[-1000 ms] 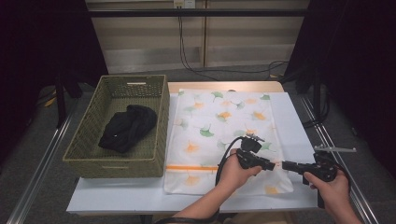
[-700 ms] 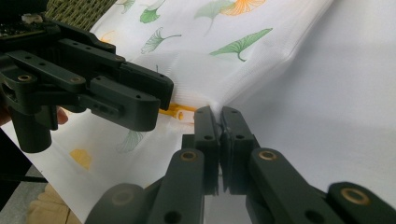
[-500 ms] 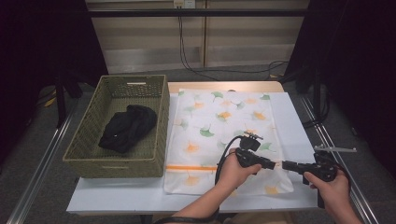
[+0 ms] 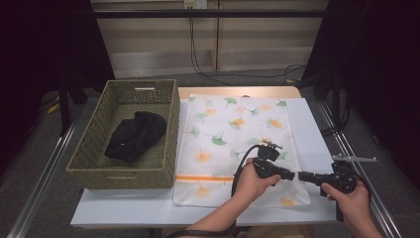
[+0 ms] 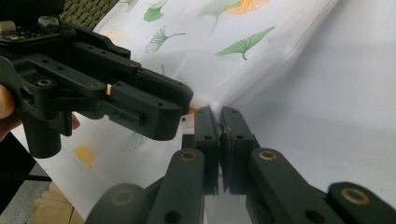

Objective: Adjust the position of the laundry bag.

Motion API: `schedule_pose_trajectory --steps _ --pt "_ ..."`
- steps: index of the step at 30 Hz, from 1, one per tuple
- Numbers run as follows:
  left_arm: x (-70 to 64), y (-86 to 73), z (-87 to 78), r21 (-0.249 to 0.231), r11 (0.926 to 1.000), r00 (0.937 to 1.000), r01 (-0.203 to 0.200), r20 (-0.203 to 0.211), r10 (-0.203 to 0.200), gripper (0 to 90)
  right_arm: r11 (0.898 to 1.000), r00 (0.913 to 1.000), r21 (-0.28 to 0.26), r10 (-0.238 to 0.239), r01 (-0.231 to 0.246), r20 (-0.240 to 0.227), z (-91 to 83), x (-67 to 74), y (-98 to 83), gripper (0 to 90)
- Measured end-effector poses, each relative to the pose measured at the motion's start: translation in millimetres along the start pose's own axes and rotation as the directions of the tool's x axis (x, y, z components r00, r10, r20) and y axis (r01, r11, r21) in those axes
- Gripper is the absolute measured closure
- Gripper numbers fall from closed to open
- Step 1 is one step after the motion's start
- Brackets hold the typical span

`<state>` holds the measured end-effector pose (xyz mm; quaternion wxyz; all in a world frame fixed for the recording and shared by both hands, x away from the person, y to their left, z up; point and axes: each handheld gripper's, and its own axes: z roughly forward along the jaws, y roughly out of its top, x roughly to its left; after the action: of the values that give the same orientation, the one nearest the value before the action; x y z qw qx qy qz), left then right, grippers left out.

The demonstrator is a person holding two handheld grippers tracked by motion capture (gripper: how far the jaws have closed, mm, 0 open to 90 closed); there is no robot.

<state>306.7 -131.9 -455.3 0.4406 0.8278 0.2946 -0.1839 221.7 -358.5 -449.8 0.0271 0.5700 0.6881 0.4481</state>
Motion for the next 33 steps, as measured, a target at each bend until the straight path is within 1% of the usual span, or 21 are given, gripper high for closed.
schedule_pose_trajectory --steps 1,4,5,6,8,10,11,12,13,14,15,16,17,19,21,23,25,26,27,32,33 --pt "0.1 0.3 0.1 -0.002 1.0 1.0 -0.004 -0.002 0.004 72.0 1.0 1.0 0.001 0.002 -0.002 -0.001 0.4 0.7 -0.1 87.1" --pt "0.3 -0.1 0.9 0.014 0.9999 1.0 -0.007 0.006 0.007 74.4 1.0 1.0 -0.001 -0.002 0.002 -0.003 0.7 0.7 -0.4 87.0" --pt "-0.1 -0.4 1.5 0.014 0.9999 1.0 -0.009 0.001 0.009 74.3 1.0 1.0 0.0 -0.003 0.003 -0.002 0.7 0.6 -0.4 87.1" --pt "-0.4 -1.0 2.4 0.008 1.0 1.0 -0.002 0.004 0.002 74.4 1.0 1.0 0.0 -0.002 0.002 -0.001 0.7 0.7 -0.4 87.1" --pt "-0.1 -1.9 3.3 0.006 1.0 1.0 -0.003 0.006 0.003 74.4 1.0 1.0 0.004 -0.005 0.005 -0.002 0.6 0.3 -0.5 87.1" --pt "0.5 -2.6 4.3 0.006 0.9999 0.9999 -0.013 0.0 0.013 75.0 1.0 1.0 0.004 -0.005 0.005 -0.001 0.6 0.3 -0.5 87.1" --pt "0.6 -2.9 5.2 0.009 1.0 1.0 -0.004 0.006 0.004 74.6 1.0 1.0 0.006 0.001 -0.001 -0.004 0.7 0.7 -0.5 87.1" --pt "1.1 -3.2 5.7 0.012 0.9999 0.9999 -0.012 0.005 0.012 74.6 1.0 1.0 0.006 0.004 -0.004 -0.001 0.9 1.0 -0.4 87.1" --pt "0.1 -3.5 6.6 0.009 0.9999 1.0 -0.005 -0.003 0.005 74.5 1.0 1.0 0.007 0.004 -0.004 0.001 1.1 1.2 -0.5 87.1" --pt "0.0 -4.5 7.3 0.004 1.0 0.9999 0.007 0.011 -0.007 74.6 1.0 1.0 0.006 0.004 -0.004 0.0 1.1 1.4 -0.4 87.1" --pt "0.0 -5.0 7.3 0.011 0.9999 1.0 0.0 0.006 0.0 76.2 1.0 1.0 0.0 0.0 0.0 -0.003 1.1 1.0 -0.3 87.1" --pt "-0.2 -5.9 7.6 0.015 0.9999 0.9999 0.007 0.012 -0.007 77.0 1.0 1.0 -0.002 0.003 -0.003 -0.004 0.3 1.0 -0.3 87.1" --pt "0.2 -6.3 7.4 0.024 0.9997 1.0 0.002 0.01 -0.002 77.1 1.0 1.0 -0.004 0.007 -0.007 -0.006 -0.2 0.8 0.0 87.1" --pt "-0.3 -7.4 8.8 0.008 0.9999 0.9998 0.012 0.015 -0.012 77.5 1.0 0.9999 -0.012 0.008 -0.008 -0.012 -0.3 0.2 0.0 87.1" --pt "0.0 -6.8 8.1 0.019 0.9998 1.0 0.002 0.0 -0.002 77.7 1.0 0.9999 -0.009 0.008 -0.008 -0.011 0.1 0.5 -0.1 87.1" --pt "0.2 -6.4 6.5 0.021 0.9998 1.0 0.001 -0.005 -0.001 83.3 1.0 0.9998 -0.012 0.009 -0.009 -0.018 -0.4 0.5 0.2 87.1" --pt "0.5 -6.1 6.2 0.018 0.9998 1.0 0.009 -0.004 -0.009 85.7 1.0 0.9997 -0.017 0.011 -0.011 -0.02 -1.1 0.5 0.2 87.1" --pt "1.0 -6.2 5.5 0.013 0.9999 1.0 0.003 -0.009 -0.003 87.2 1.0 0.9997 -0.015 0.011 -0.011 -0.023 -1.1 0.4 0.3 87.1" --pt "1.6 -6.1 4.6 0.013 0.9999 1.0 0.007 0.005 -0.007 88.4 1.0 0.9997 -0.015 0.01 -0.01 -0.021 -1.0 0.0 0.1 87.1" --pt "1.0 -5.7 3.3 0.022 0.9998 1.0 0.001 -0.006 -0.001 89.0 1.0 0.9997 -0.014 0.011 -0.011 -0.022 -0.6 0.1 0.1 87.1" --pt "1.3 -5.8 3.7 0.022 0.9997 1.0 -0.007 -0.005 0.007 88.0 1.0 0.9995 -0.017 0.015 -0.016 -0.028 0.0 0.1 0.0 87.1"
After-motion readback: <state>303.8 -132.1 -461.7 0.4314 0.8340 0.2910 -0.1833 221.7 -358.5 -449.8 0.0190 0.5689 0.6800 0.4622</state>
